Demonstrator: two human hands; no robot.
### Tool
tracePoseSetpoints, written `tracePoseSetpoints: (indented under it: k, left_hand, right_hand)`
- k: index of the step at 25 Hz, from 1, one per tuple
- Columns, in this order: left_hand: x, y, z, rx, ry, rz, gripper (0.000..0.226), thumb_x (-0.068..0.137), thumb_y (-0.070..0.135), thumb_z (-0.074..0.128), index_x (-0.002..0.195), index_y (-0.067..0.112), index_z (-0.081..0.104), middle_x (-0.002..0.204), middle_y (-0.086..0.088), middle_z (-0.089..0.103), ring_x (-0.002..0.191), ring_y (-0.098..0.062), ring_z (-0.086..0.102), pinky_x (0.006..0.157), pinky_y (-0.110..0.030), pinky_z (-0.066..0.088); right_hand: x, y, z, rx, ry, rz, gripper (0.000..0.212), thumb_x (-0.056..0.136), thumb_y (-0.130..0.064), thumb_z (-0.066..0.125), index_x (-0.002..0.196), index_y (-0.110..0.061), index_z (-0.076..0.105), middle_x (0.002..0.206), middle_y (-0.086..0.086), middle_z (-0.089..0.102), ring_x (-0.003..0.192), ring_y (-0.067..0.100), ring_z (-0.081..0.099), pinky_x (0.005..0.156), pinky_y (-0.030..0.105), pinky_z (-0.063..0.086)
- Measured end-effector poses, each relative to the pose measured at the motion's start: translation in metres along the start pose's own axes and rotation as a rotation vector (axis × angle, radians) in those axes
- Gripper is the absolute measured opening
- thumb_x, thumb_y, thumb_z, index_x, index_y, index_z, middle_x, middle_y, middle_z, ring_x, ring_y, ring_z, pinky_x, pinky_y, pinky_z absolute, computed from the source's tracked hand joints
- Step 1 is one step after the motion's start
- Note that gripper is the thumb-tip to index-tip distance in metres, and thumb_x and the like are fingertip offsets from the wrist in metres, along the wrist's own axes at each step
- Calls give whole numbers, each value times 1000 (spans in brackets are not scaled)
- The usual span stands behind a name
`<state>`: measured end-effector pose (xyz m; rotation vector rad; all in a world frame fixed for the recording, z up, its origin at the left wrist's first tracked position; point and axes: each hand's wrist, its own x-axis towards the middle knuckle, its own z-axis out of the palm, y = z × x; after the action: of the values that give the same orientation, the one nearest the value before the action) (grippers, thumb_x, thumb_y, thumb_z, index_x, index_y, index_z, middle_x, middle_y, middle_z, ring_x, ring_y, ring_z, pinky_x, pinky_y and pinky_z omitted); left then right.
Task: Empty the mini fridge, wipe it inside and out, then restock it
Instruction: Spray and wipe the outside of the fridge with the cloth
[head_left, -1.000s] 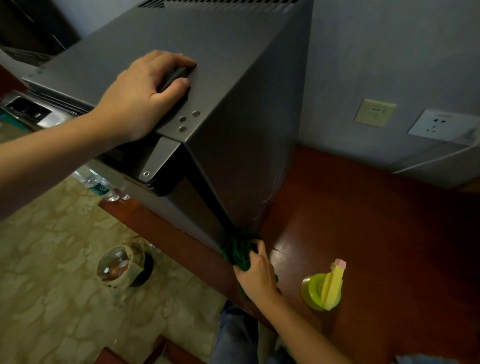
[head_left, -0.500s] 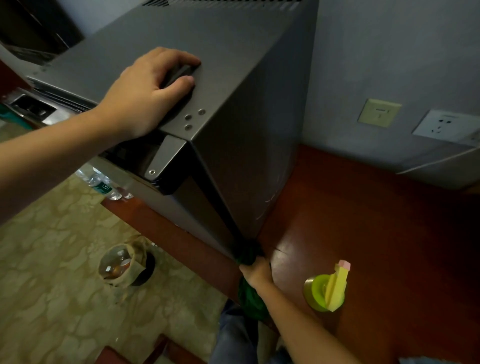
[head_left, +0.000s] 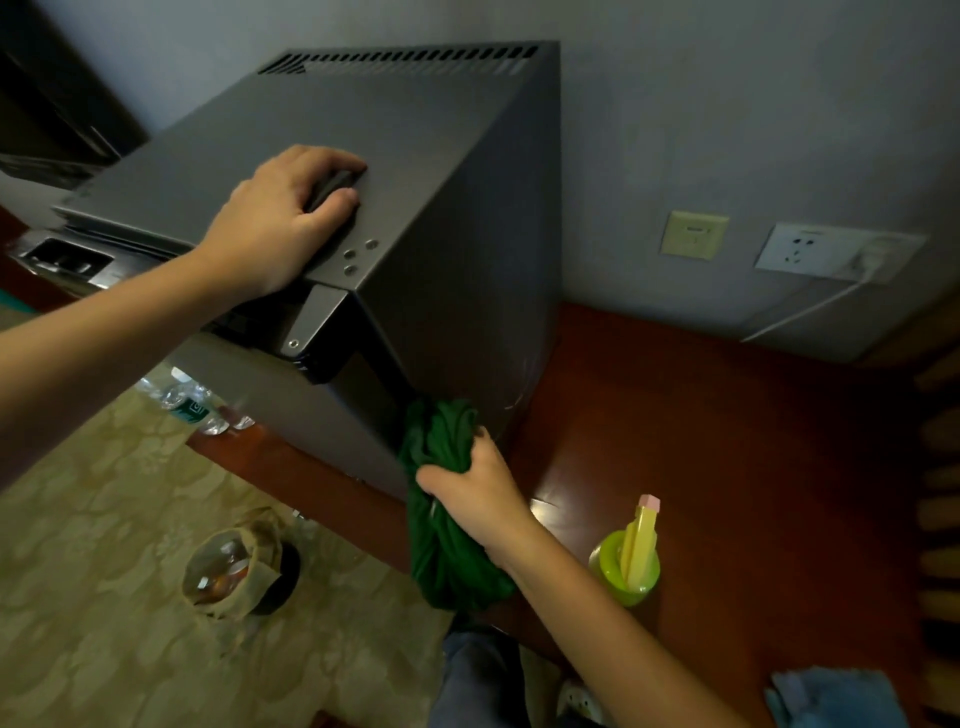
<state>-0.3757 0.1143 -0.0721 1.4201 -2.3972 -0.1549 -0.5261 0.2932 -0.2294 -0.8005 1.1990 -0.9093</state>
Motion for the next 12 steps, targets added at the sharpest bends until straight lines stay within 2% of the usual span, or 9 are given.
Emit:
tracePoseSetpoints:
  k: [2,4,7,9,10,11,12]
  left_hand:
    - [0,0,1,3,-5,12,65,82,59,31,133,22,49,134,-9,50,125,-27,44,105,-48,34]
    - [0,0,2,-16,-3,22,66,82,58,31,132,19,49,134,-10,51,126,-27,45,106,-49,34]
    - [-1,-1,2,-19,-5,17,66,83,57,31,133,19,49,135,-9,50,127,-26,45,107,-50,33]
    - [0,-4,2,-3,-16,17,65,84,57,31,134,20,48,136,-9,50,127,-26,44,107,-50,33]
    - [0,-5,2,1,-17,19,64,85,58,31,134,20,48,136,-9,49,127,-26,44,107,-49,33]
    - [0,-5,3,6,-17,22,64,85,57,31,134,20,48,137,-9,49,128,-26,44,107,-48,33]
    - [2,-6,4,9,-18,23,64,86,57,31,134,19,48,137,-9,49,128,-25,43,108,-47,33]
  right_hand:
    - [-23,-44,5,201,-77,-127,39,82,-3,66,118,-14,53,102,-1,64,93,11,63,77,23,52]
    - [-24,-86,1,417,-7,-213,31,78,-2,68,106,-10,58,92,3,65,83,16,65,75,33,55]
    - [-6,-113,-22,586,379,-480,54,67,-15,69,119,-6,57,108,8,67,100,21,65,91,47,53]
    - [-2,-88,-17,459,571,-692,63,64,-26,70,124,-18,53,116,0,62,111,8,60,102,41,46]
    - [-1,-68,-5,371,565,-767,60,65,-29,70,122,-25,51,119,-4,58,114,2,57,105,36,44]
    - [2,-49,10,252,508,-842,56,70,-32,69,123,-27,50,123,-2,56,119,3,54,106,36,42]
    - [6,-34,27,91,440,-952,55,77,-34,67,127,-27,48,130,3,54,126,12,50,108,40,40]
